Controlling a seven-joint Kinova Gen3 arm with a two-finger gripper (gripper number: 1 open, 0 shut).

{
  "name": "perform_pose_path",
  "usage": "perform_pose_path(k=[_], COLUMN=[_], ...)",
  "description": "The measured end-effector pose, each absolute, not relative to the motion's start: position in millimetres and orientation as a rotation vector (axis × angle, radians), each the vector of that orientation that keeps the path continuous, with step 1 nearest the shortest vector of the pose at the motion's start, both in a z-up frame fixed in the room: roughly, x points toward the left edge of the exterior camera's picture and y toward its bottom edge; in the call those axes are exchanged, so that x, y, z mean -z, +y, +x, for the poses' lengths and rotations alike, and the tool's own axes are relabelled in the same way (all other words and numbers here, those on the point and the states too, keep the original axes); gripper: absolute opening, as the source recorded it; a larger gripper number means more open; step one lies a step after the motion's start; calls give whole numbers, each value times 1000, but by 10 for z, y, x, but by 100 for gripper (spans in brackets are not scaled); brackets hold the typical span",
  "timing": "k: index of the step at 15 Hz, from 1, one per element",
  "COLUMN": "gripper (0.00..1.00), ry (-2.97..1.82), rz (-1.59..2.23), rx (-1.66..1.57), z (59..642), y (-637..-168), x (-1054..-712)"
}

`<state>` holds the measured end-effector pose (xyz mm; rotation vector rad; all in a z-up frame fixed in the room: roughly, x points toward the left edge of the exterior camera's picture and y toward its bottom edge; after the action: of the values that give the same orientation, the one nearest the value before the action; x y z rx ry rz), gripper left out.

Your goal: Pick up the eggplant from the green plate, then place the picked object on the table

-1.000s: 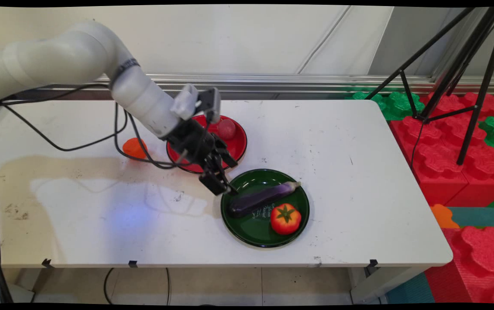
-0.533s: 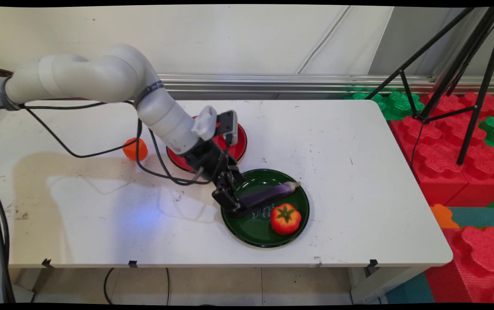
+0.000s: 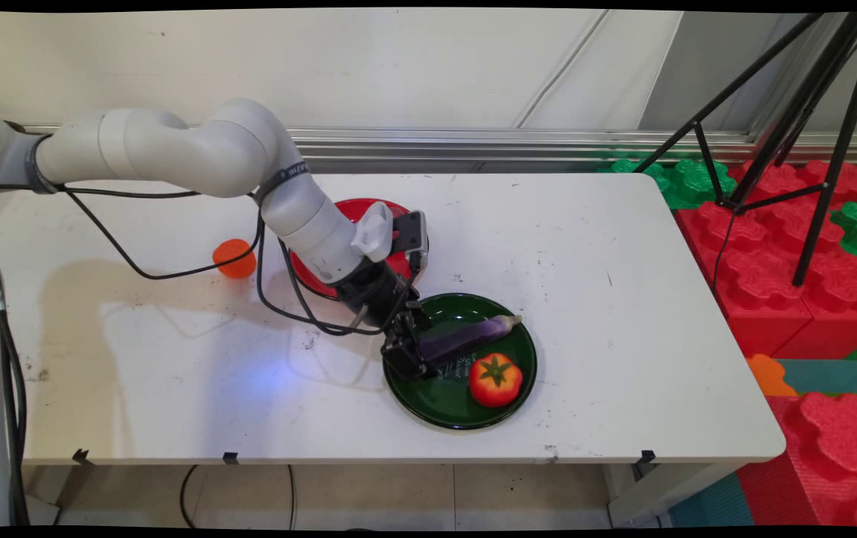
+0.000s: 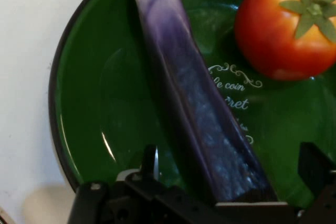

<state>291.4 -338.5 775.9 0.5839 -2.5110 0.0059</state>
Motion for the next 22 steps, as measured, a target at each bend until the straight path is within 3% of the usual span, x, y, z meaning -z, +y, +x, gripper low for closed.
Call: perform_pose_path(k=[1, 2, 14, 22], gripper=[100, 0, 0, 0], ry=[-2512, -2513, -2479, -2432], rz=[588, 592, 692, 699], rx=[-8, -10, -52, -95], z=[2898, 2885, 2830, 2987], y=[-3394, -3400, -3483, -3339], x=[-7741, -7726, -7731, -8057])
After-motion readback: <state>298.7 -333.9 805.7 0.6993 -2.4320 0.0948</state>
